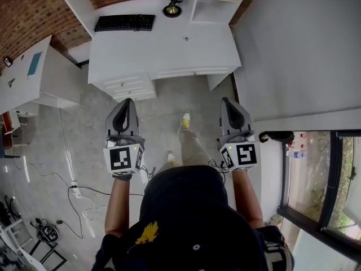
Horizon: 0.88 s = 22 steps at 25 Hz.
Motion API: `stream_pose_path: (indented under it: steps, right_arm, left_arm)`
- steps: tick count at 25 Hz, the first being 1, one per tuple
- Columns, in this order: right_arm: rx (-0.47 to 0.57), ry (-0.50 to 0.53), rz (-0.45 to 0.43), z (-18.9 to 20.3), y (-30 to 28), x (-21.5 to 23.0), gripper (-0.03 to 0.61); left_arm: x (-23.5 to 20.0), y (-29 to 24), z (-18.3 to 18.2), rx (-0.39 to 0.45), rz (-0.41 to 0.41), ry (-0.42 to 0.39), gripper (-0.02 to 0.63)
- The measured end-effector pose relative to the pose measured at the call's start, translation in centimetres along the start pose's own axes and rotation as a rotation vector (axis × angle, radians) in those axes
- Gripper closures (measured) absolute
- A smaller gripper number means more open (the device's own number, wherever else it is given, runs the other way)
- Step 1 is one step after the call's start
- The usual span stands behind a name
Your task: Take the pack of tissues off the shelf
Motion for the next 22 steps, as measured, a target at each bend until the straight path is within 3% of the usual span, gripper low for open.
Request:
stream_pose_path:
  steps: [9,14,18,22]
  right_arm:
    - [0.054,-0.007,0.008,0.0,-14.7,5.9,0.586]
    - [0.066,-0.064,-0.004,-0.6,-23.8,9.5,0.584]
    - [0.111,-0.062,-0.056,-2.3,-30.2,9.8,0.586]
    - [0.136,-0.034,-0.119,-3.3,-34.4,9.4,0.585]
  left_arm:
    - [-5.0,-12.4,-1.4,-0.008,-0.052,-0.031,0.596]
    - [-8.6,-19.5,-3.2,-0.014,-0.104,-0.029,0.597]
    - [-11.2,-24.4,-4.3,-0.072,-0.129,-0.026,0.597]
    - [-13.0,-28.6,-5.3,-0.051,-0.128,-0.041,0.597]
Point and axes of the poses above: the fingertips, and each gripper's own axes: y backward along the fingers, x to its right, z out of its underside, the point moved 5 cm from there along y, backward along the fingers, and after that the axes turned 12 degrees about z, right-handed, at the moved point
